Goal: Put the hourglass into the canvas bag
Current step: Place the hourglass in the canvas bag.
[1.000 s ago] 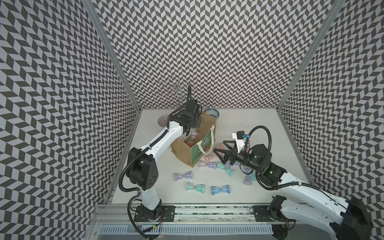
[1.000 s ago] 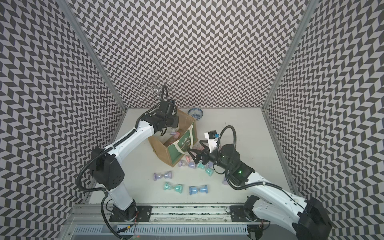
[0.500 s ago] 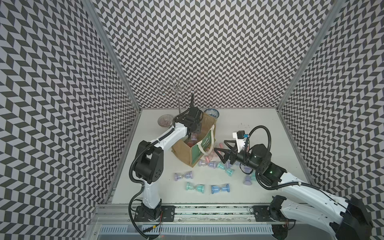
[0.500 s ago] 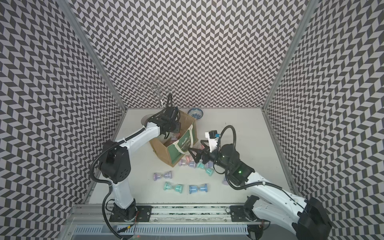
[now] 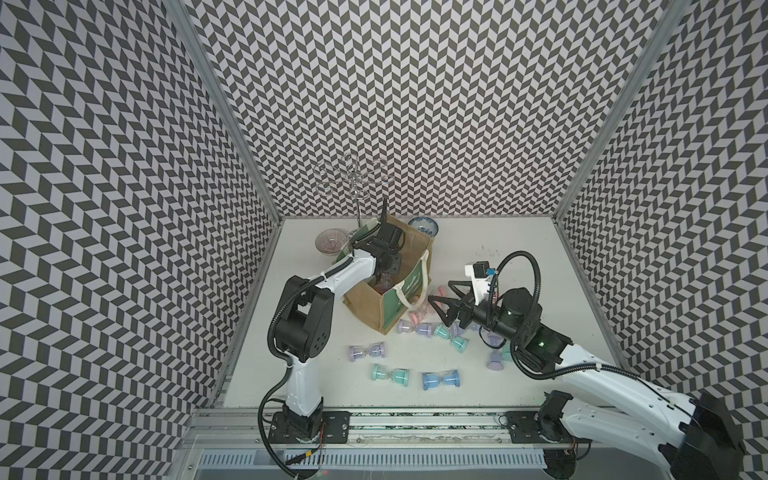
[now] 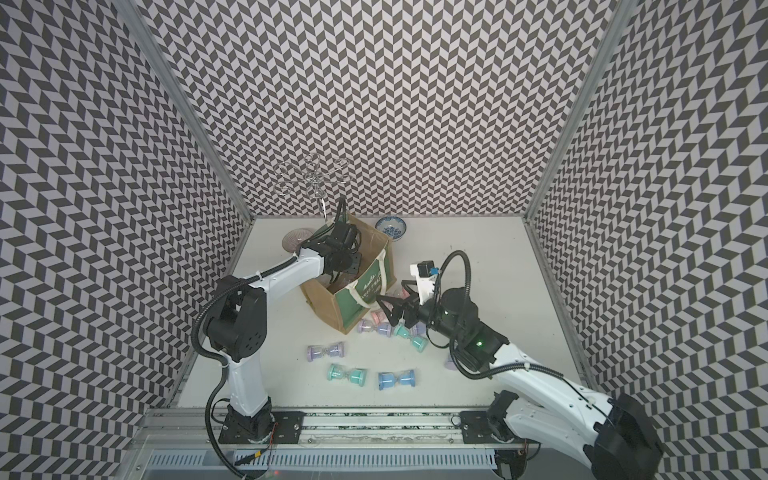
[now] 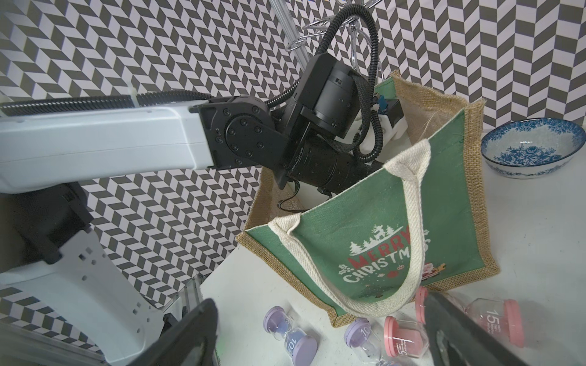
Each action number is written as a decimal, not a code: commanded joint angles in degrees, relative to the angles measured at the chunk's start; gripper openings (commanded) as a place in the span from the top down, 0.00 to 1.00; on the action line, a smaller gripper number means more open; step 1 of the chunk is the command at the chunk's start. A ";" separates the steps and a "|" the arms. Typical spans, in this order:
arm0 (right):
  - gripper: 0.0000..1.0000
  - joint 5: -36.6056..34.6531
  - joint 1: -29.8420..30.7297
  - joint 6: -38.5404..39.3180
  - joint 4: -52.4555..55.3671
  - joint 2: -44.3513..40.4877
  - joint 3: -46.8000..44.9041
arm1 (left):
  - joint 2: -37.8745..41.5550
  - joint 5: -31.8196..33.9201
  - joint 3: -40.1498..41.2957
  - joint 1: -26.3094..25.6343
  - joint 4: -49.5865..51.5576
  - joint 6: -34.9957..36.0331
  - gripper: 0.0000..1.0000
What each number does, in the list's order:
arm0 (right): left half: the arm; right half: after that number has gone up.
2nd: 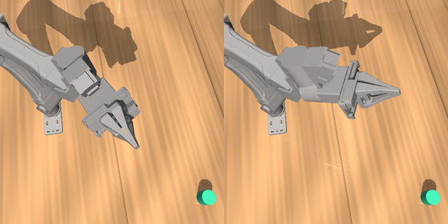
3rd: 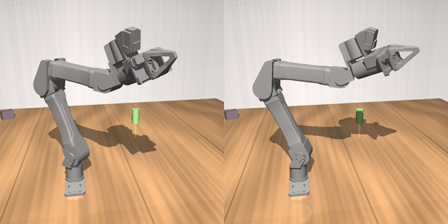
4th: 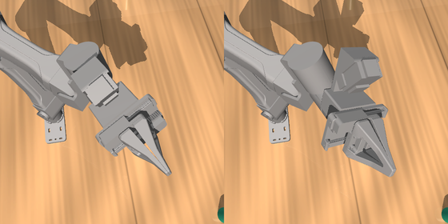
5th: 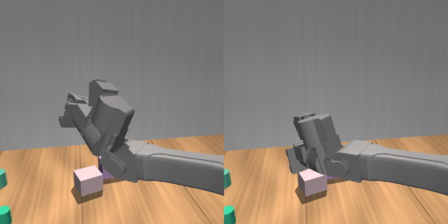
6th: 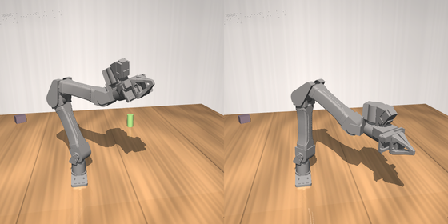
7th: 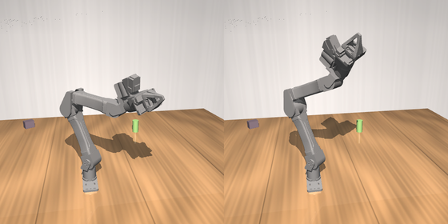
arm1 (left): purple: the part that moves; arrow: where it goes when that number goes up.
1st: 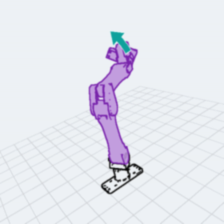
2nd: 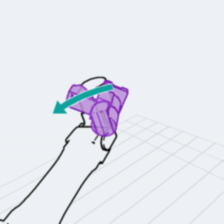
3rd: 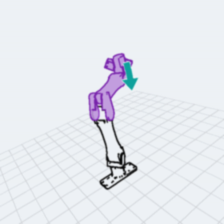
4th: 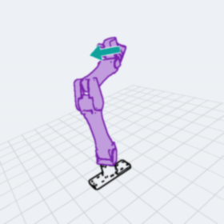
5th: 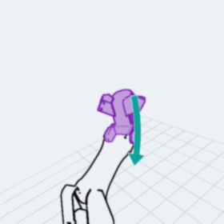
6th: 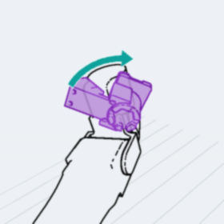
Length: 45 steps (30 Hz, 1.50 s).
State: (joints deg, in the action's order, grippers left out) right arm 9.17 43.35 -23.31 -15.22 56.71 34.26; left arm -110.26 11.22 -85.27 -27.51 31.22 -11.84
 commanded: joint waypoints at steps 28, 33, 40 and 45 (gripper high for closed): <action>0.01 4.72 -0.20 0.36 -1.43 0.40 1.60 | 24.93 -10.52 1.55 0.60 -2.53 -5.74 0.38; 0.01 8.35 -0.06 1.81 -2.22 1.04 1.87 | 33.12 -11.92 4.79 0.57 -2.65 -7.68 0.36; 0.01 9.86 0.58 2.88 -2.18 1.97 1.34 | 43.81 -11.56 10.60 0.52 0.16 -12.59 0.34; 0.01 11.36 1.26 3.47 -0.53 2.81 1.64 | 50.76 -11.95 14.51 -0.31 3.92 -14.78 0.33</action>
State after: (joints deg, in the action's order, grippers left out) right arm 18.57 43.97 -21.17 -14.52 59.27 34.57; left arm -62.46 0.05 -72.53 -27.38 31.66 -23.92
